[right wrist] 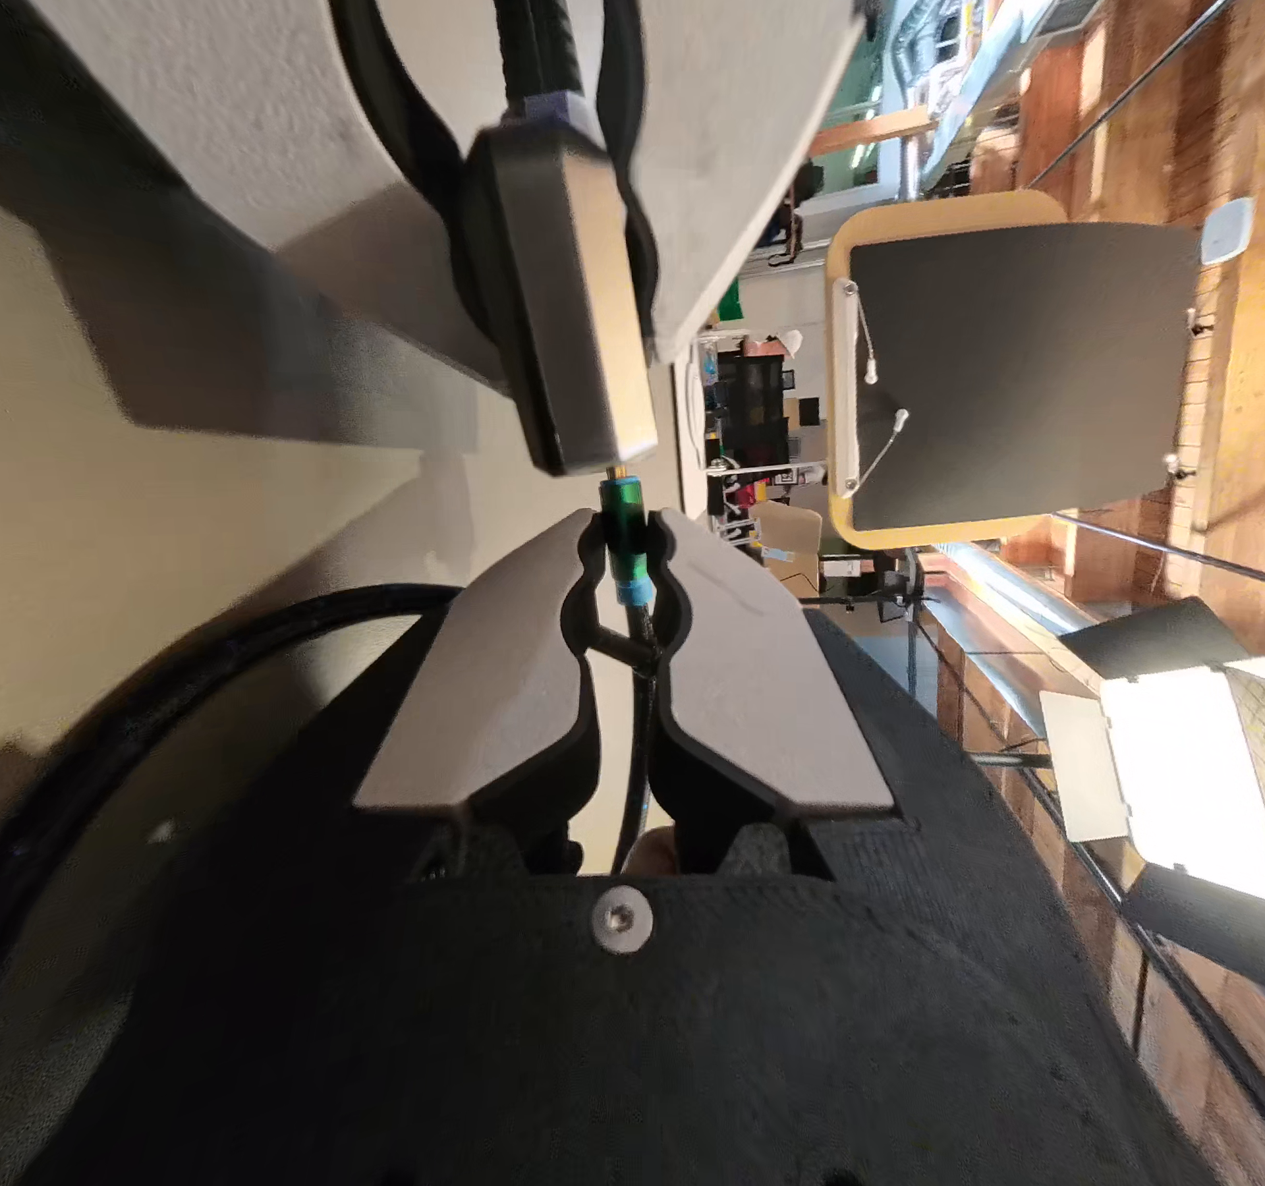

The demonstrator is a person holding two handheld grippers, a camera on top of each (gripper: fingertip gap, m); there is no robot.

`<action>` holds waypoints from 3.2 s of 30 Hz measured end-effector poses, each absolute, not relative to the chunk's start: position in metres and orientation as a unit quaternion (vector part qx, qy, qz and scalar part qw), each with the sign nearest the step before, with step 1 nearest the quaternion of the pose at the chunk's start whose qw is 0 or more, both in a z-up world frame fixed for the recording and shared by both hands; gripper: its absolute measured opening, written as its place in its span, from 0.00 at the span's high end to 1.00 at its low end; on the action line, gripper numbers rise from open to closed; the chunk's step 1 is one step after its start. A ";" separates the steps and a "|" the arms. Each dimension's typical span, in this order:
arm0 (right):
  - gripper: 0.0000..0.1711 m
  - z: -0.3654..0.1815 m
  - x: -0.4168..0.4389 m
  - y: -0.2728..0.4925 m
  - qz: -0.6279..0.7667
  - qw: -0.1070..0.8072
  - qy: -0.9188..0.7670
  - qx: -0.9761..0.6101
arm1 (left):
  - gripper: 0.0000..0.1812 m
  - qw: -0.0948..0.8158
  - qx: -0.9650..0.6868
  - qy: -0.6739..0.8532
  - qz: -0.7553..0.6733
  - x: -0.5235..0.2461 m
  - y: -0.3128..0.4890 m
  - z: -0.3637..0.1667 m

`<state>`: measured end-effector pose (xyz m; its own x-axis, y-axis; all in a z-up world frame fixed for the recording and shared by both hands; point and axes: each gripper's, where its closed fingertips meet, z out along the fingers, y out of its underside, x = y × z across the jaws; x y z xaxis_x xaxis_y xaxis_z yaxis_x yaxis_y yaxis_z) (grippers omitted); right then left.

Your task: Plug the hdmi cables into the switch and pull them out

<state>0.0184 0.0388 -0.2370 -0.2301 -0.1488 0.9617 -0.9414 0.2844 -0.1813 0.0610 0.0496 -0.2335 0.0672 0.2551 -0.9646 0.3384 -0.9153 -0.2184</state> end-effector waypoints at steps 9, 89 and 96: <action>0.93 -0.213 0.008 0.040 0.467 0.507 -0.600 0.406 | 0.71 -0.155 0.689 0.307 -0.637 0.088 0.048 -0.200; 0.93 -0.133 -0.047 0.004 0.604 0.363 -0.655 0.272 | 0.87 -0.646 0.455 0.611 -0.037 0.031 -0.021 -0.221; 0.93 -0.007 -0.152 0.120 0.650 0.308 -0.689 0.092 | 0.87 -0.637 0.462 0.616 -0.043 0.030 -0.020 -0.224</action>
<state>-0.1522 0.1196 -0.0066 -0.7939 0.2732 0.5432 -0.5262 0.1391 -0.8389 0.0301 -0.0204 -0.2239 0.2381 0.6236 0.7446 0.5147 0.5691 -0.6412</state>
